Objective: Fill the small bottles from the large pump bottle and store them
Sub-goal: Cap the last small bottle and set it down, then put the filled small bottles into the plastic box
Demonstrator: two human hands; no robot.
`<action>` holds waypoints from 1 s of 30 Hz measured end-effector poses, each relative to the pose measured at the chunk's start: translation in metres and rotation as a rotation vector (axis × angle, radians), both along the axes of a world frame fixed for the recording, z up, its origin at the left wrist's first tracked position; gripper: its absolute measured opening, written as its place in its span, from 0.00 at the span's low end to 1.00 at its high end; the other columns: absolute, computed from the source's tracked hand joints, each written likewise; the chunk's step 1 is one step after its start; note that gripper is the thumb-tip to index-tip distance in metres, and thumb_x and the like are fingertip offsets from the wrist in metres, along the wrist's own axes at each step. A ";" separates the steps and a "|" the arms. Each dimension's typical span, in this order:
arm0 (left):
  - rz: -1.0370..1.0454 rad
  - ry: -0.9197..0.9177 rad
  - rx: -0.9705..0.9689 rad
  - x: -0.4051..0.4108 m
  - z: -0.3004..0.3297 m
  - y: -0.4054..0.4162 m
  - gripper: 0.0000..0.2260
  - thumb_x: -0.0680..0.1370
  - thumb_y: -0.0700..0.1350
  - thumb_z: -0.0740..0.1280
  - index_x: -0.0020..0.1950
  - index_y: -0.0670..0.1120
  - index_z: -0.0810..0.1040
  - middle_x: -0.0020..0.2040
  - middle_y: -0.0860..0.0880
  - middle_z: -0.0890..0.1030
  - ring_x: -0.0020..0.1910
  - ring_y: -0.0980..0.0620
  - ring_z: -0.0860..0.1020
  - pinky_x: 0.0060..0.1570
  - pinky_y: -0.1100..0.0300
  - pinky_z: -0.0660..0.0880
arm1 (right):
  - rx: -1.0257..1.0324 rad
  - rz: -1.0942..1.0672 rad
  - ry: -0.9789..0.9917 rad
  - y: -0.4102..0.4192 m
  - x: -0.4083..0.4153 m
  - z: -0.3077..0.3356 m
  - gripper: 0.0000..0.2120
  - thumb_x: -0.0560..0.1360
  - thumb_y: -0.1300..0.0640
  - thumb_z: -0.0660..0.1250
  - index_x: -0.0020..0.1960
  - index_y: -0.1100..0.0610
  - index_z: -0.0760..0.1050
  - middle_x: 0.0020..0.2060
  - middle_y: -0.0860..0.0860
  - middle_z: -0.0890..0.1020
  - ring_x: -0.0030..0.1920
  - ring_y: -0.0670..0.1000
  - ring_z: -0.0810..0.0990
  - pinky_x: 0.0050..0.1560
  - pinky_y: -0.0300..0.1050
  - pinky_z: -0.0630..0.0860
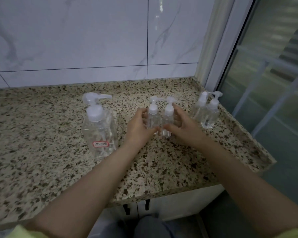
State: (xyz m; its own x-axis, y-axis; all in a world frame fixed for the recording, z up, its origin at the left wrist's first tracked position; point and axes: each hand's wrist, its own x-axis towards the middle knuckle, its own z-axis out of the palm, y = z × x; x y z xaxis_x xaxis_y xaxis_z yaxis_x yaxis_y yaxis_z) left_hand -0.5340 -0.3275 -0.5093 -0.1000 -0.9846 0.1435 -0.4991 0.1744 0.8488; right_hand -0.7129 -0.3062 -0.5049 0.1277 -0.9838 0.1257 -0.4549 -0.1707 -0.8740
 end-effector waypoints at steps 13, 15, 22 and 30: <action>0.033 0.050 0.004 -0.005 -0.014 -0.027 0.34 0.75 0.47 0.74 0.77 0.53 0.62 0.71 0.55 0.71 0.68 0.54 0.72 0.65 0.52 0.74 | 0.081 -0.095 -0.066 -0.032 0.005 -0.009 0.27 0.78 0.59 0.72 0.75 0.53 0.68 0.71 0.51 0.74 0.72 0.49 0.73 0.71 0.55 0.74; 0.062 0.030 0.039 -0.008 -0.008 -0.027 0.32 0.75 0.47 0.75 0.75 0.53 0.64 0.70 0.54 0.72 0.67 0.54 0.72 0.64 0.50 0.74 | 0.118 -0.120 -0.066 -0.029 0.010 0.000 0.29 0.76 0.51 0.72 0.74 0.55 0.69 0.73 0.56 0.72 0.74 0.54 0.71 0.71 0.58 0.73; 0.131 -0.076 0.088 -0.012 0.034 -0.018 0.26 0.74 0.47 0.75 0.67 0.48 0.68 0.60 0.51 0.73 0.57 0.52 0.74 0.55 0.52 0.76 | 0.214 -0.223 -0.104 -0.030 0.022 0.032 0.21 0.80 0.58 0.70 0.62 0.35 0.69 0.55 0.26 0.78 0.60 0.36 0.78 0.67 0.49 0.76; 0.140 0.108 0.053 -0.006 0.131 -0.006 0.24 0.75 0.45 0.74 0.66 0.45 0.68 0.60 0.50 0.70 0.55 0.56 0.71 0.53 0.67 0.71 | 0.156 -0.247 -0.127 -0.040 0.033 0.134 0.24 0.78 0.54 0.72 0.71 0.47 0.69 0.59 0.47 0.81 0.61 0.47 0.81 0.66 0.49 0.77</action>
